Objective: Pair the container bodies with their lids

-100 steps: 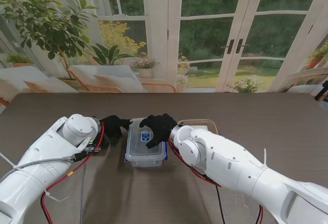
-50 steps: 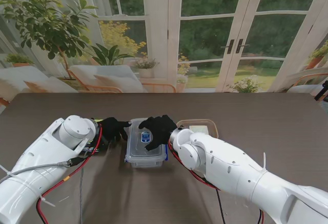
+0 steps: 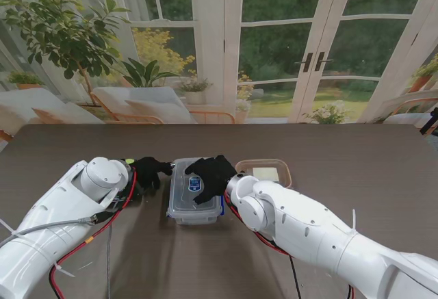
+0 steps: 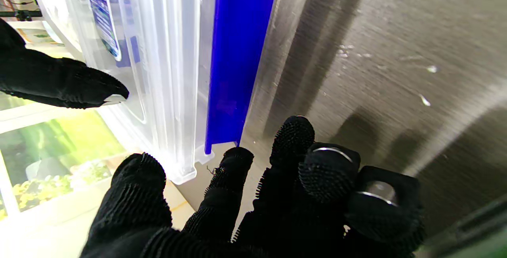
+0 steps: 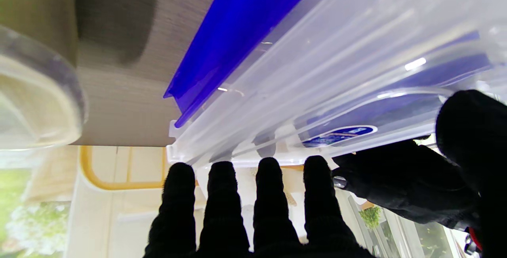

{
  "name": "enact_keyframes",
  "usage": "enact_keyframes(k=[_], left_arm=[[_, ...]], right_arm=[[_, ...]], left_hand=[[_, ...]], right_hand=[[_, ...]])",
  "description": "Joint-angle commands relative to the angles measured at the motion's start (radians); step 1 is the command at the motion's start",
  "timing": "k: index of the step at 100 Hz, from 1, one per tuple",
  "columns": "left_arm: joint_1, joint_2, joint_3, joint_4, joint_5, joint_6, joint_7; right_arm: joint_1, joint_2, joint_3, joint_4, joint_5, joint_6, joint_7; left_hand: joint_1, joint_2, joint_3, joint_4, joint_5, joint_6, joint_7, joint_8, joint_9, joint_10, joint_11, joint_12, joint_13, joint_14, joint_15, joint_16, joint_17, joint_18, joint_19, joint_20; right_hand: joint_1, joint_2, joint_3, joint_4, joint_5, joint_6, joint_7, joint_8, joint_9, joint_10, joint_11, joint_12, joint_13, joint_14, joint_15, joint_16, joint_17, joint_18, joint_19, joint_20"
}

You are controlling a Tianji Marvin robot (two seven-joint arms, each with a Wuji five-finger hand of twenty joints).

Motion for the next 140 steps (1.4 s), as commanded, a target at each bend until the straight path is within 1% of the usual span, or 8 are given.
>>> enact_keyframes(k=[1, 31, 61, 81, 95, 110, 122, 140], left_arm=[[-0.011, -0.011, 0.005, 0.002, -0.015, -0.001, -0.04], [-0.039, -0.019, 0.045, 0.034, -0.053, 0.014, -0.073], [-0.082, -0.049, 0.105, 0.113, -0.074, 0.009, -0.049], [-0.092, -0.052, 0.119, 0.122, -0.102, 0.02, -0.076], [-0.076, -0.039, 0.106, 0.089, -0.092, 0.042, -0.085], [-0.042, -0.03, 0.06, 0.044, -0.085, 0.074, -0.073], [-0.002, -0.032, -0.004, -0.005, -0.111, 0.116, -0.04], [0.041, -0.035, -0.07, -0.058, -0.148, 0.147, -0.009]], right_arm=[[-0.038, 0.006, -0.019, 0.017, -0.005, -0.001, 0.036], [-0.053, 0.009, -0.012, 0.01, -0.014, 0.009, 0.024], [-0.057, 0.012, -0.007, 0.012, -0.012, 0.008, 0.025], [-0.057, 0.011, -0.008, 0.016, -0.008, 0.007, 0.028], [-0.057, 0.01, -0.01, 0.017, -0.007, 0.006, 0.028], [-0.055, 0.008, -0.013, 0.017, -0.004, 0.006, 0.029], [-0.054, 0.007, -0.015, 0.016, -0.002, 0.006, 0.031], [-0.052, 0.005, -0.019, 0.015, 0.001, 0.007, 0.035]], left_hand=[[0.015, 0.029, -0.016, 0.016, -0.006, -0.036, -0.012, -0.007, 0.018, 0.026, 0.012, -0.005, 0.014, 0.06, -0.012, -0.003, 0.009, 0.033, 0.015, 0.008], [0.003, 0.036, -0.02, 0.016, -0.026, 0.008, -0.022, -0.012, 0.071, 0.024, 0.081, 0.047, 0.073, 0.041, 0.013, -0.011, 0.064, 0.038, 0.047, -0.019], [-0.022, 0.045, -0.023, 0.016, -0.25, -0.047, -0.077, -0.045, 0.058, 0.013, 0.121, 0.095, 0.093, 0.012, 0.045, -0.013, 0.088, 0.01, 0.081, -0.051], [-0.017, 0.046, -0.021, 0.016, 0.003, 0.004, 0.014, -0.014, 0.045, 0.016, 0.126, 0.102, 0.077, 0.016, 0.047, -0.012, 0.08, 0.012, 0.081, -0.062], [-0.019, 0.045, -0.022, 0.015, 0.177, 0.082, 0.216, 0.118, 0.023, 0.015, 0.119, 0.104, 0.054, 0.014, 0.042, -0.008, 0.058, 0.01, 0.073, -0.068], [-0.014, 0.04, -0.021, 0.015, 0.196, 0.121, 0.428, 0.244, -0.032, 0.021, 0.055, 0.053, 0.003, 0.025, 0.024, 0.01, 0.011, 0.0, 0.044, -0.033], [0.0, 0.032, -0.02, 0.014, 0.147, 0.16, 0.628, 0.308, -0.064, 0.04, -0.036, -0.038, -0.07, 0.086, -0.055, 0.021, -0.054, 0.018, -0.013, 0.051], [0.017, 0.027, -0.021, 0.011, 0.135, 0.184, 0.709, 0.337, -0.049, 0.046, -0.161, -0.188, -0.172, 0.165, -0.307, -0.056, -0.175, 0.057, -0.147, 0.103]], right_hand=[[0.01, -0.044, 0.01, -0.009, -0.041, 0.005, -0.019, -0.014, -0.012, 0.015, 0.013, -0.005, 0.112, 0.0, 0.132, 0.038, -0.043, -0.037, 0.013, -0.005], [0.009, -0.047, 0.014, -0.01, -0.039, 0.006, -0.028, -0.02, -0.012, 0.016, 0.012, -0.005, 0.113, 0.0, 0.133, 0.038, -0.042, -0.037, 0.013, -0.004], [0.01, -0.047, 0.014, -0.01, -0.038, 0.009, -0.028, -0.022, -0.012, 0.017, 0.014, -0.005, 0.113, -0.001, 0.133, 0.037, -0.042, -0.037, 0.013, -0.003], [0.011, -0.046, 0.014, -0.009, -0.038, 0.007, -0.027, -0.022, -0.012, 0.018, 0.014, -0.005, 0.112, 0.0, 0.134, 0.038, -0.042, -0.037, 0.013, -0.003], [0.01, -0.045, 0.014, -0.009, -0.038, 0.008, -0.027, -0.023, -0.012, 0.017, 0.013, -0.006, 0.112, -0.001, 0.133, 0.037, -0.043, -0.037, 0.013, -0.003], [0.011, -0.045, 0.014, -0.009, -0.039, 0.009, -0.027, -0.023, -0.012, 0.017, 0.013, -0.006, 0.113, -0.002, 0.134, 0.037, -0.043, -0.038, 0.013, -0.003], [0.011, -0.044, 0.013, -0.009, -0.039, 0.008, -0.027, -0.023, -0.012, 0.017, 0.014, -0.006, 0.113, -0.001, 0.134, 0.037, -0.043, -0.038, 0.013, -0.003], [0.012, -0.043, 0.012, -0.009, -0.038, 0.008, -0.027, -0.024, -0.012, 0.017, 0.013, -0.006, 0.112, -0.001, 0.134, 0.037, -0.044, -0.038, 0.012, -0.003]])
